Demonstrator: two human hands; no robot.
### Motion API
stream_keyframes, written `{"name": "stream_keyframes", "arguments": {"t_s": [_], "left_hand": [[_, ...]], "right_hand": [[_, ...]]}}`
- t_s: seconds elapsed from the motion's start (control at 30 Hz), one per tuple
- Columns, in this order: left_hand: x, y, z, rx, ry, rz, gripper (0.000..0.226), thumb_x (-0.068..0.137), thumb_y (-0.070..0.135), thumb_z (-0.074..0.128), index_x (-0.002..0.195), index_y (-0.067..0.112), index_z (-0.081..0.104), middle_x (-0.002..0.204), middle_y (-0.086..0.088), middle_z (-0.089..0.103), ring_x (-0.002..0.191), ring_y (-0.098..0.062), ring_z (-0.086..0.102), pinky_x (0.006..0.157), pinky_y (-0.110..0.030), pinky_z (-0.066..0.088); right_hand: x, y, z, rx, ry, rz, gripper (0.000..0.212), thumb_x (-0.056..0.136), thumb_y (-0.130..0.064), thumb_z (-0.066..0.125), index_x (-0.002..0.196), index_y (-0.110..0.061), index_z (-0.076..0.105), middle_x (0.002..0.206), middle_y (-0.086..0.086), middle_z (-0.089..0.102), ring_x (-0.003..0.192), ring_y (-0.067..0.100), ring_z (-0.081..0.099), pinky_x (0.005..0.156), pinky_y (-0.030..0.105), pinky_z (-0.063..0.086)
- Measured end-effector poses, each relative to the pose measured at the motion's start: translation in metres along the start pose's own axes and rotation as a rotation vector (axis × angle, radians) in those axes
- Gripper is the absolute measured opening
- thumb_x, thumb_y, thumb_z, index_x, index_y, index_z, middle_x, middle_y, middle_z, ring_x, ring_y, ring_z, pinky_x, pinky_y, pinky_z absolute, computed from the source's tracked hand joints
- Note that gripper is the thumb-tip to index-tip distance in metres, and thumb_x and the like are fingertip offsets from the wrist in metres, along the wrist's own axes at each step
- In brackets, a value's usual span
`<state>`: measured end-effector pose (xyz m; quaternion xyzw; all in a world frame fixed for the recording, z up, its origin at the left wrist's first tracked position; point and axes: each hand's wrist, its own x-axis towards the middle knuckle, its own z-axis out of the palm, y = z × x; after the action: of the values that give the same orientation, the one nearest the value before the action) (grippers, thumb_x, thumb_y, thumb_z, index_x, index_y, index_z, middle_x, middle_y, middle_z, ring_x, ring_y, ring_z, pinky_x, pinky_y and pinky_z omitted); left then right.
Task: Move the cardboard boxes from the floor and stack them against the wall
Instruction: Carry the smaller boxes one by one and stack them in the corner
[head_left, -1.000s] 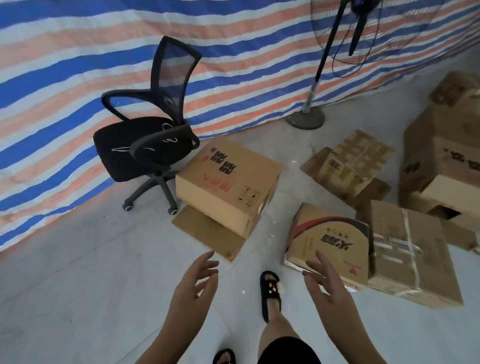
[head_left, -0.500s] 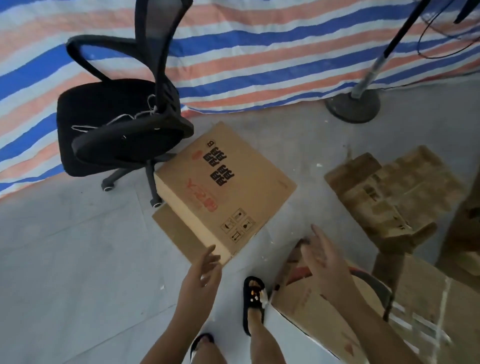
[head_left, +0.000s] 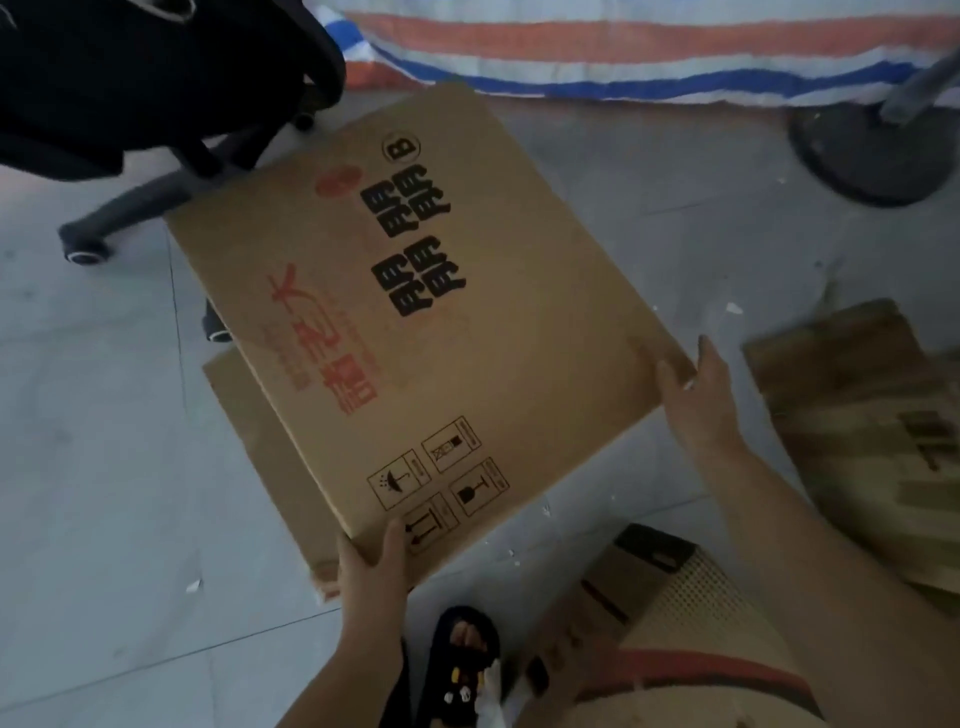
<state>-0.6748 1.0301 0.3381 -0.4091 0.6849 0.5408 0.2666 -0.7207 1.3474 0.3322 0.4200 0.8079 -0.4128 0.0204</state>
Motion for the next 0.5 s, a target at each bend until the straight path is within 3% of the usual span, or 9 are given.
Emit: {"name": "stream_keyframes", "arguments": {"t_s": [0.17,0.33,0.43,0.5], "left_hand": [[0.015,-0.014,-0.004,-0.193,-0.049,-0.119,0.05,0.093,0.036,0.053,0.139,0.029,0.036,0.123,0.002,0.052,0.113,-0.024,0.049,0.094,-0.051,0.044],[0.002,0.007,-0.042,-0.269,0.025,-0.103,0.048,0.09,0.033,0.056,0.134,0.02,0.043,0.113,-0.002,0.057,0.102,-0.02,0.053,0.09,-0.046,0.046],[-0.016,0.022,-0.087,-0.273,0.056,-0.062,0.055,0.087,0.037,0.061,0.136,0.019,0.045,0.129,-0.005,0.051,0.113,-0.022,0.052,0.091,-0.051,0.048],[-0.033,0.034,-0.117,-0.292,0.074,-0.024,0.068,0.081,0.047,0.064,0.139,0.02,0.042,0.137,-0.005,0.045,0.12,-0.025,0.05,0.092,-0.053,0.048]], "right_hand": [[0.017,0.009,0.013,0.157,-0.02,0.132,0.052,0.094,-0.043,0.051,0.138,-0.016,0.041,0.137,0.006,0.048,0.119,0.02,0.048,0.099,0.034,0.04],[-0.023,-0.003,0.0,0.163,-0.09,0.148,0.054,0.09,-0.049,0.053,0.137,-0.023,0.044,0.136,0.002,0.05,0.118,0.02,0.05,0.101,0.049,0.044],[-0.061,-0.021,-0.011,0.229,-0.145,0.202,0.046,0.091,-0.047,0.053,0.131,-0.025,0.051,0.131,0.001,0.055,0.111,0.017,0.053,0.094,0.044,0.048],[-0.091,-0.034,-0.017,0.268,-0.163,0.252,0.054,0.088,-0.047,0.056,0.135,-0.021,0.05,0.135,0.001,0.053,0.115,0.02,0.052,0.088,0.042,0.051]]}}
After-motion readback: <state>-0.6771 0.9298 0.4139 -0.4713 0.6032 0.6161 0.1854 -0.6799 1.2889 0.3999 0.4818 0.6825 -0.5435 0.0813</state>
